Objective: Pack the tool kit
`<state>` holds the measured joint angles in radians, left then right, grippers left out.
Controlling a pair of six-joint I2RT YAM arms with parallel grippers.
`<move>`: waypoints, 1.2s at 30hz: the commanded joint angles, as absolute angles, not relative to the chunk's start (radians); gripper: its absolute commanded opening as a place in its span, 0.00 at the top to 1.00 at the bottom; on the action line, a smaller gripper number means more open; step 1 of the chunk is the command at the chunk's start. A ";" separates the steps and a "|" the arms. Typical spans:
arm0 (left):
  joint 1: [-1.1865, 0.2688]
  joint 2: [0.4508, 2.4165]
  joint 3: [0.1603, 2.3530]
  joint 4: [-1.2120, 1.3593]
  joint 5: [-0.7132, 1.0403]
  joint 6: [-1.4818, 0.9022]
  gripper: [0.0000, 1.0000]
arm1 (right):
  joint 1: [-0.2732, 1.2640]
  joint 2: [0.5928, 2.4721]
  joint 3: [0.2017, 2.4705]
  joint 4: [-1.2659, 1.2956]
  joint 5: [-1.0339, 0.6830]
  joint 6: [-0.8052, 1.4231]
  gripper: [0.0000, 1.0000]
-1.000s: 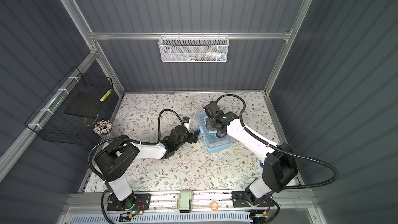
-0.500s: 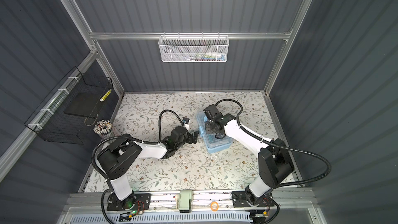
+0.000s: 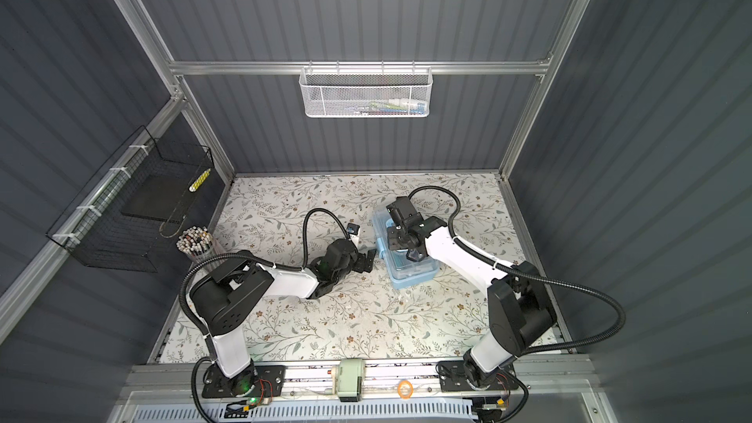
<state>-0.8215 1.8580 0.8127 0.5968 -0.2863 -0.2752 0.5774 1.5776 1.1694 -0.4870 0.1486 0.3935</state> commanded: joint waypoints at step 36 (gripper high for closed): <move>-0.832 1.925 0.957 0.616 -0.198 -0.276 0.04 | 0.602 1.610 0.997 -0.482 -0.043 0.466 0.99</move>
<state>-0.8169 1.9194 0.8879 0.5003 -0.2638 -0.2737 0.5632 1.5417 1.0657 -0.3210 0.1226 0.4496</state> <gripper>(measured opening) 0.962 0.043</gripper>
